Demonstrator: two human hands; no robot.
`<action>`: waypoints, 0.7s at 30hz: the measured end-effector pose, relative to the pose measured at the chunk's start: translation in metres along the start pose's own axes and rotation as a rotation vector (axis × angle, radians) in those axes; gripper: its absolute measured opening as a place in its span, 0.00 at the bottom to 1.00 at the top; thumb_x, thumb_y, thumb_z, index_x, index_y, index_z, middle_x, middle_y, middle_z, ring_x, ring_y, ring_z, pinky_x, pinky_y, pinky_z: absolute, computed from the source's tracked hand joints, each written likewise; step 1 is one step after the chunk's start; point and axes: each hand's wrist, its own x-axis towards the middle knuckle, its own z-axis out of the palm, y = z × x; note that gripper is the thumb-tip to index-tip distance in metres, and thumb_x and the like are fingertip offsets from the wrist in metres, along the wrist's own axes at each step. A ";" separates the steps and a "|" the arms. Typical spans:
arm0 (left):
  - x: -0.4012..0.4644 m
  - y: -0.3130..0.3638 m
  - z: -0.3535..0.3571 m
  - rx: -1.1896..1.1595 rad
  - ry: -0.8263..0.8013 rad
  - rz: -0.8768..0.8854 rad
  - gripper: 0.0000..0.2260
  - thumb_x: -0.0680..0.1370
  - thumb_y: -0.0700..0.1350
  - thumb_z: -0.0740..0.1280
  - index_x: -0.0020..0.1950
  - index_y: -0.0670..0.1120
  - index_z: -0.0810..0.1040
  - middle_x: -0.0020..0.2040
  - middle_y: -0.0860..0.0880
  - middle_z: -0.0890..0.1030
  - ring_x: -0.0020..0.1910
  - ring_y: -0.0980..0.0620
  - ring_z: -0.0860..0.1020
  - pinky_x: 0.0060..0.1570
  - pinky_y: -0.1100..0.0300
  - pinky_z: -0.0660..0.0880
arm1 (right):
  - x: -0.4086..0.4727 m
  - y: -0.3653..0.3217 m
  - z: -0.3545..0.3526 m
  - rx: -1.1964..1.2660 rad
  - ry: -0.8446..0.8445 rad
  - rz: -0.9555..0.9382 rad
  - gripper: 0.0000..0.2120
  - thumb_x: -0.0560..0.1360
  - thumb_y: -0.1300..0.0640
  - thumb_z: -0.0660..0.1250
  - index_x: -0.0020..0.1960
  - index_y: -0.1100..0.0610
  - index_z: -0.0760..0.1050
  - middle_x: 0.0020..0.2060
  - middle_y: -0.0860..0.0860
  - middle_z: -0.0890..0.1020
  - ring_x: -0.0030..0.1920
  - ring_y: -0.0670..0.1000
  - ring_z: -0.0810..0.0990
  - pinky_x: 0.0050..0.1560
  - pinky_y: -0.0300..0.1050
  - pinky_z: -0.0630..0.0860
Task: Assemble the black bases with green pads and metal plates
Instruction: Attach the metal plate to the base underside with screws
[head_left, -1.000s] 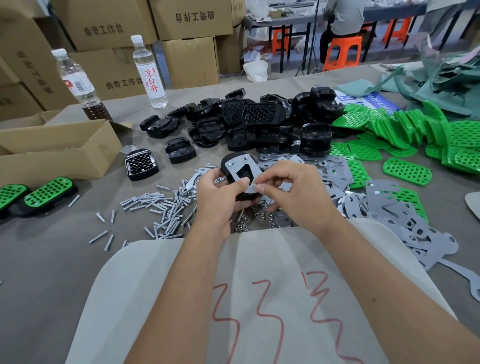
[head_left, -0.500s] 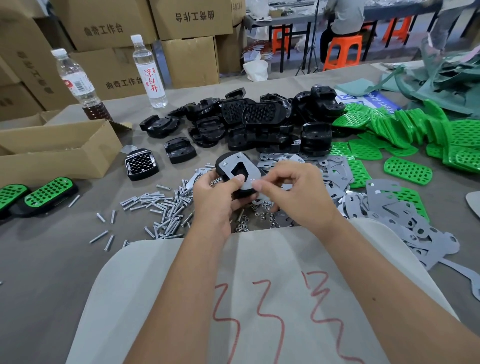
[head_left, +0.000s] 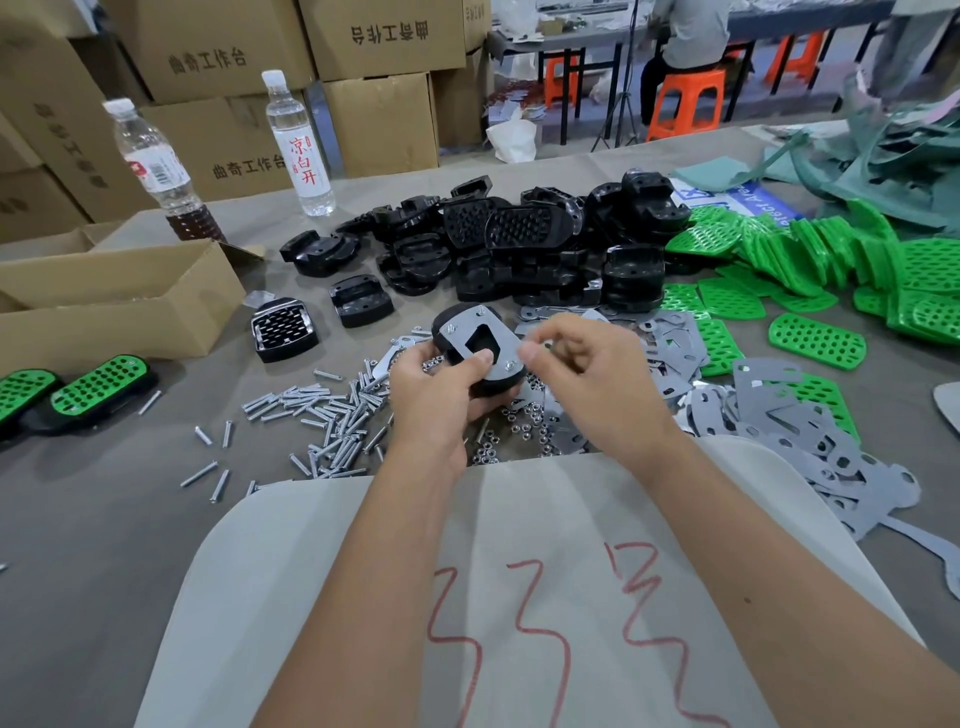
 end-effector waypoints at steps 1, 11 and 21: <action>0.000 -0.001 0.000 0.022 -0.003 0.012 0.18 0.77 0.30 0.71 0.66 0.35 0.74 0.55 0.34 0.85 0.47 0.36 0.87 0.42 0.48 0.85 | 0.000 -0.001 0.002 -0.083 -0.041 -0.024 0.03 0.80 0.56 0.71 0.49 0.55 0.80 0.27 0.44 0.72 0.27 0.45 0.68 0.33 0.38 0.64; 0.000 -0.004 0.003 0.127 0.046 0.098 0.14 0.76 0.30 0.72 0.56 0.42 0.76 0.47 0.41 0.87 0.41 0.42 0.87 0.38 0.49 0.84 | -0.002 -0.005 0.014 -0.609 -0.236 -0.144 0.04 0.86 0.51 0.55 0.55 0.50 0.64 0.40 0.49 0.76 0.40 0.58 0.74 0.38 0.54 0.72; -0.003 -0.007 0.007 0.266 0.076 0.157 0.11 0.74 0.41 0.71 0.54 0.49 0.76 0.46 0.45 0.87 0.49 0.38 0.86 0.53 0.36 0.82 | 0.001 -0.003 0.022 -0.855 -0.125 -0.036 0.17 0.87 0.46 0.52 0.42 0.53 0.62 0.31 0.48 0.69 0.34 0.58 0.70 0.33 0.50 0.60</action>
